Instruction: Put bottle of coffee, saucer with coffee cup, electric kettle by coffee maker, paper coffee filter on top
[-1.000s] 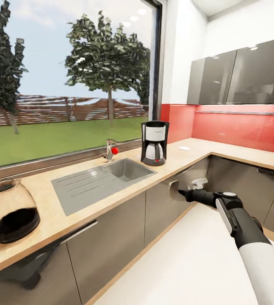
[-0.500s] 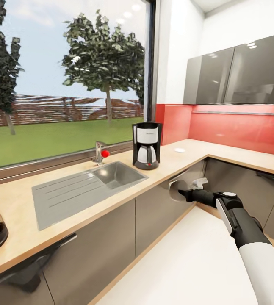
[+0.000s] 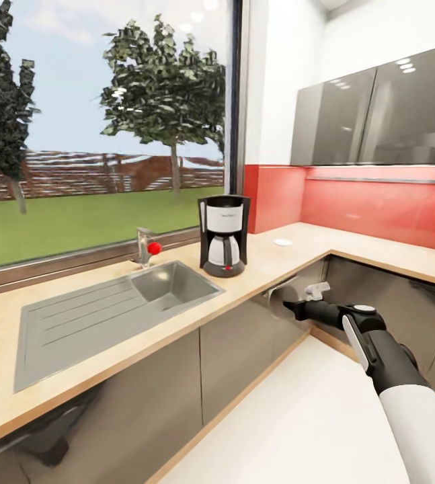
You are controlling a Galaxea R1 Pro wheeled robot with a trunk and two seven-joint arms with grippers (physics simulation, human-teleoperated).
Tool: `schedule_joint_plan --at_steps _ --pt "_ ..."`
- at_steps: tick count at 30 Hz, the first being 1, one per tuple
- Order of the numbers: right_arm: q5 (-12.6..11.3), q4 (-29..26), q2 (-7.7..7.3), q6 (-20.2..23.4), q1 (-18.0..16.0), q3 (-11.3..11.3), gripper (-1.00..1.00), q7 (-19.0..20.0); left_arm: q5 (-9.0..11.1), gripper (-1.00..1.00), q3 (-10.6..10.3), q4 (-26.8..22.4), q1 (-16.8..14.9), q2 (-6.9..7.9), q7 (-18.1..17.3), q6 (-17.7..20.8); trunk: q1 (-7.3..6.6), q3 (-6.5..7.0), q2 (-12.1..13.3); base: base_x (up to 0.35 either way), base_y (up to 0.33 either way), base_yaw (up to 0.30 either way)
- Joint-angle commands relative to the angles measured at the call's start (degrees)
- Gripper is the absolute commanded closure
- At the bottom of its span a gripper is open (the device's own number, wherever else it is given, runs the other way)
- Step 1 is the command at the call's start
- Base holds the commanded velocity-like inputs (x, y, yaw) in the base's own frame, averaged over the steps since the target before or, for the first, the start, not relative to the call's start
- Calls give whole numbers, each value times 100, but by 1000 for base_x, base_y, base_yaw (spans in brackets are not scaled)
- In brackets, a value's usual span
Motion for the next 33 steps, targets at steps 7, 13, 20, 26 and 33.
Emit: schedule_joint_plan --at_steps 7,13,20,26,33 --pt "-10 -6 0 43 -2 -11 100 20 48 -100 3 -8 1 -1 -5 -6 3 -6 -3 162 -146 232" --pt "-10 -6 0 43 -2 -11 100 20 48 -100 3 -8 -1 -2 -5 -6 3 -6 -3 27 -22 266" --pt "-10 -6 0 43 -2 -11 100 20 48 -100 3 -8 -1 0 -5 -6 3 -6 -3 146 -173 93" --pt "-10 -6 0 43 -2 -11 100 20 48 -100 3 -8 1 -2 -5 -9 3 -6 -3 139 -167 132" --pt "-10 -6 0 43 -2 -11 100 20 48 -100 3 -8 0 -2 -5 -14 3 -6 -3 24 -28 237"
